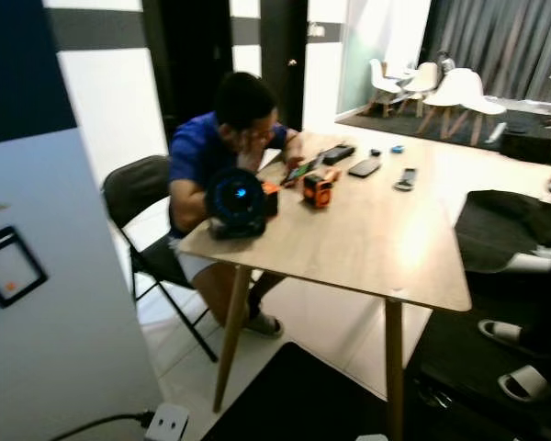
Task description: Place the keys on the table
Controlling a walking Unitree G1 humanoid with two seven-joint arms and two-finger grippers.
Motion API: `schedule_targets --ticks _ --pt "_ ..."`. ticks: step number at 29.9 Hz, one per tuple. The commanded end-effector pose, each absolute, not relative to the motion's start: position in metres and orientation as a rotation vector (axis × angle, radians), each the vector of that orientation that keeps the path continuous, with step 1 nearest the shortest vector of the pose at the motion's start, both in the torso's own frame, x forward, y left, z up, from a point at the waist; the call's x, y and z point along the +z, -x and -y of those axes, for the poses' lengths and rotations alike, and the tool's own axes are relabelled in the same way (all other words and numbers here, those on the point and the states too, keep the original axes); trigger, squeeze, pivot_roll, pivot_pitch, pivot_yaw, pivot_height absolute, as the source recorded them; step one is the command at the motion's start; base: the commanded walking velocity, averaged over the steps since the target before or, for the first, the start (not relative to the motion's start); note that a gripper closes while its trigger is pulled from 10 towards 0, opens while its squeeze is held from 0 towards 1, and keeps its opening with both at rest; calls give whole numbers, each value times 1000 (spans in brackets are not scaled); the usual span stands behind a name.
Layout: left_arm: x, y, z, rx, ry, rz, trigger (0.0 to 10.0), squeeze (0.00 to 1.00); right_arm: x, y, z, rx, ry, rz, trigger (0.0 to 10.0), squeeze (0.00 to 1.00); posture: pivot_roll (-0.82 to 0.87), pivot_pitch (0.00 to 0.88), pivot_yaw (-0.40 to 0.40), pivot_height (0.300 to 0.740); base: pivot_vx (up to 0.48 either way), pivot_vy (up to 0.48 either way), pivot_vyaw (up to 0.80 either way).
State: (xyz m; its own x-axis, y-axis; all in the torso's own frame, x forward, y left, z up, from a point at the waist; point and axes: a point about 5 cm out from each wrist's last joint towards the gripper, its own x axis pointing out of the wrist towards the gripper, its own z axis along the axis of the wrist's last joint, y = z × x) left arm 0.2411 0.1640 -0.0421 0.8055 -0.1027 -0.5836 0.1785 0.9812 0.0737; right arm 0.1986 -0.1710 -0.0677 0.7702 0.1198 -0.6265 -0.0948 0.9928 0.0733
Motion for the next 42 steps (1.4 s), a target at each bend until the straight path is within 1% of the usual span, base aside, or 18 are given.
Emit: schedule_targets --ticks 1,38,42 --pt "-49 -232 -171 -119 -103 -650 10000 0 -70 -195 168 117 -46 -695 10000 0 57 41 15 740 0 0 -544" --pt "-47 -233 -173 -95 -80 -637 10000 0 -69 -198 168 124 -43 -690 10000 0 58 38 12 740 0 0 -541" --pt "-47 -233 -173 -94 -78 -630 10000 0 -69 -198 167 126 -42 -688 10000 0 58 38 12 740 0 0 -106"
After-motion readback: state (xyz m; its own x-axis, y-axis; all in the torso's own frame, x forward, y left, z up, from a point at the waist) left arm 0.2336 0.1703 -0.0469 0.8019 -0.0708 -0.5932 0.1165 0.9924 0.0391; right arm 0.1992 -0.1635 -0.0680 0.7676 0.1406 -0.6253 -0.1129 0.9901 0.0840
